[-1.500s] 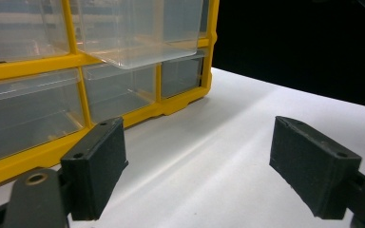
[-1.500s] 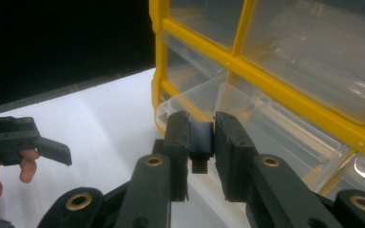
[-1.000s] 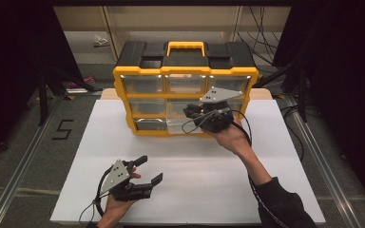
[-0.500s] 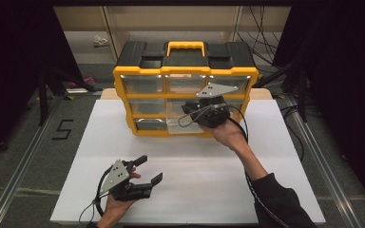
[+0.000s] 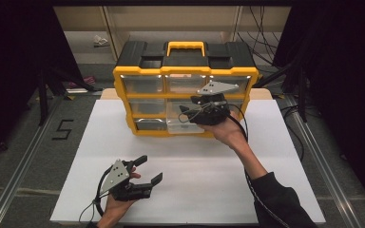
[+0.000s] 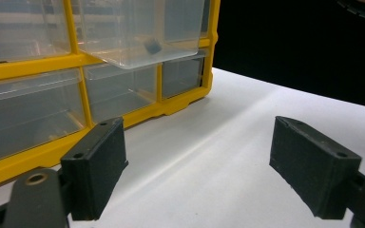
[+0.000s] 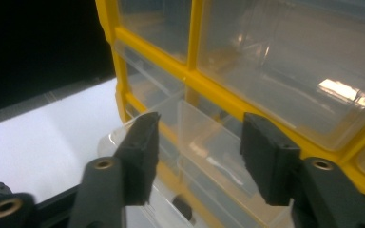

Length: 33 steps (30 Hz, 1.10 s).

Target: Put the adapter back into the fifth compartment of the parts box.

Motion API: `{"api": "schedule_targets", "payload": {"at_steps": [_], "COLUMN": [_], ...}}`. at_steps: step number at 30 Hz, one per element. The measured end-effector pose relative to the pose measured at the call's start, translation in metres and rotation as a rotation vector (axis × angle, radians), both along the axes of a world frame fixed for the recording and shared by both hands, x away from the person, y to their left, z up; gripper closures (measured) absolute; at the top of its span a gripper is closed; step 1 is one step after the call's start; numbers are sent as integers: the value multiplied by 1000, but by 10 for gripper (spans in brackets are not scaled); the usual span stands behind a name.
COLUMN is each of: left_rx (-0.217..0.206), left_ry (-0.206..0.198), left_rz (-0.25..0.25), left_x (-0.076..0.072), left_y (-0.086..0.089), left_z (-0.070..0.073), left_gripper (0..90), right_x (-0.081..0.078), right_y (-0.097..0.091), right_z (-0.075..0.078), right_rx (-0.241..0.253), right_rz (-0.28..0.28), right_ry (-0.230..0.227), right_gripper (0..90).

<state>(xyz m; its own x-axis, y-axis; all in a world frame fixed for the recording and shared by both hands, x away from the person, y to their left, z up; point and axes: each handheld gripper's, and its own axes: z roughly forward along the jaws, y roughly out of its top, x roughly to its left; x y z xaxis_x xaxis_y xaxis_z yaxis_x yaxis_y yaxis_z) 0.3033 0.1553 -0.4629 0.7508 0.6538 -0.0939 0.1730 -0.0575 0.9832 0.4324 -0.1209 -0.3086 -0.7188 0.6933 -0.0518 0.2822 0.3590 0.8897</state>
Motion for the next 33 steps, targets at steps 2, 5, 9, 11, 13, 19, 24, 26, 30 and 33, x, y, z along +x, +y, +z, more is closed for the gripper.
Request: {"api": "schedule_targets", "payload": {"at_steps": [2,5,9,11,13,19,24,26,30,33], "left_rx": [1,1,1,-2,-5,-6,-7,-6,-4,-5], "left_ry": [0,0,1,-1,-2,0,0,0,2,4], "left_rz": [-1,0,-1,-3,-5,-6,-8,-6,-7,-8], "left_x": [0,0,0,0,-1,0,0,0,0,0], "left_y": [0,0,0,0,0,0,0,0,0,0], "left_z": [0,0,0,0,0,0,0,0,0,0], "left_gripper": [191,191,191,190,190,188,187,186,186,186], "right_x": [-2,-5,-8,-9,-11,-18,-25,-27,-32,-37], "right_y": [0,1,2,2,1,-8,-14,-16,-17,-18], "right_z": [1,1,-1,-1,-1,-3,-6,-8,-12,-15], "right_rx": [-5,-14,-15,-7,-5,22,51,53,69,84], "right_rz": [8,17,25,31,38,51,50,53,65,73], "right_ry": [-2,-1,-5,-10,-14,-16,-18,-23,-26,-29], "right_gripper": [443,418,393,382,367,345,327,324,321,320]}}
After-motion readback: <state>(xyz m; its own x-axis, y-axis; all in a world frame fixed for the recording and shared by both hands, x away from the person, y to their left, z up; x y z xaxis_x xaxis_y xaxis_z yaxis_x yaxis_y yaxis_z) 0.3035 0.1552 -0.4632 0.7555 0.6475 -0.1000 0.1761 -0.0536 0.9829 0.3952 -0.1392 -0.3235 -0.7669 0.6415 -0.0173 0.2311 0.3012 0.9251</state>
